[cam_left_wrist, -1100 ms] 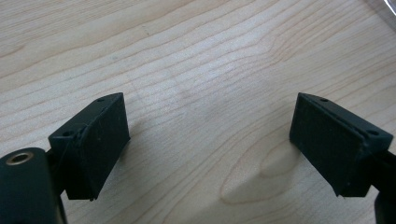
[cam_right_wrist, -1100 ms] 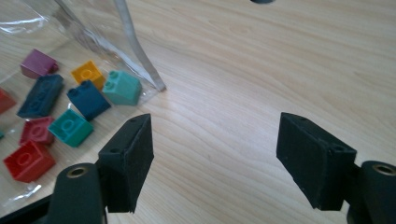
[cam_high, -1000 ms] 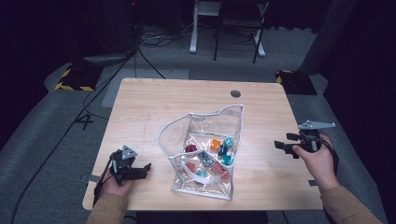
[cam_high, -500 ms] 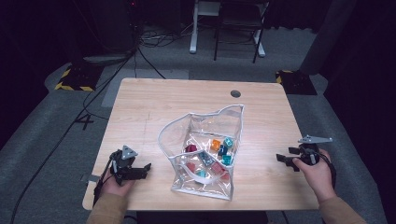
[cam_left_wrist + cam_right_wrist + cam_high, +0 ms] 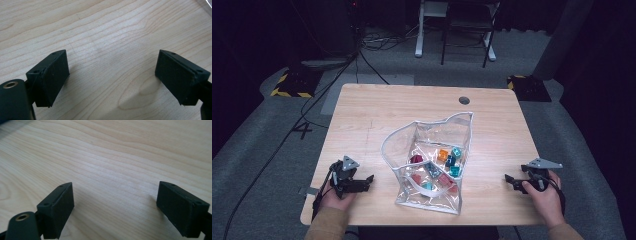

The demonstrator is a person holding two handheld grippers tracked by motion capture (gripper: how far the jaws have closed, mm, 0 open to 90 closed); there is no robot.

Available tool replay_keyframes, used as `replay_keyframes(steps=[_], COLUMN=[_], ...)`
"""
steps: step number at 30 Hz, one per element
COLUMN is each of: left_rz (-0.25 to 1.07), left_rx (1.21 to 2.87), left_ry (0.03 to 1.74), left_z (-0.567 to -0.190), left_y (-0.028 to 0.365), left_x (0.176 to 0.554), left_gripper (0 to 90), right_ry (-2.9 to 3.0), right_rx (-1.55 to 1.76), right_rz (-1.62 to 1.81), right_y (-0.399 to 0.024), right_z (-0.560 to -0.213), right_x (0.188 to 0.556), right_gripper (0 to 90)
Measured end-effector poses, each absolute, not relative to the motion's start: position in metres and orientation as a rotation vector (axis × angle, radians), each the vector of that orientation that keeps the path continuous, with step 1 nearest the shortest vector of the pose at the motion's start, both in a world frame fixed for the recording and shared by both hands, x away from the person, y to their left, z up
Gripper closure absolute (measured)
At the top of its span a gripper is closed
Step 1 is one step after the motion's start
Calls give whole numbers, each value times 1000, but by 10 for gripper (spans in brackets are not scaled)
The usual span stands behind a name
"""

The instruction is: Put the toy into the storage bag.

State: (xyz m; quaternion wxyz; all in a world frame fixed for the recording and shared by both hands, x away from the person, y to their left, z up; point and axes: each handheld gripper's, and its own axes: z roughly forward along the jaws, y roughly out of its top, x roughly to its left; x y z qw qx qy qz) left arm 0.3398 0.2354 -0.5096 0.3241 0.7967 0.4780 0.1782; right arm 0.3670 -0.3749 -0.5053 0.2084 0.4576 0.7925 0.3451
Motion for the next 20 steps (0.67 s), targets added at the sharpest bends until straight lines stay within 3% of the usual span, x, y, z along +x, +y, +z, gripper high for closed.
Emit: replay_keyframes(steps=[7,20], left_rz=[466,465], left_rx=[2087,2087], left_ry=[1255,1256], left_z=[-510,-510], left_y=[235,235], left_x=[340,340], left_gripper=[121,121], right_ry=[2245,2253], right_rx=[1244,1238], right_rz=[955,955], right_y=[-372,-371], right_z=[-506,-507], right_x=[369,370], right_gripper=[47,40])
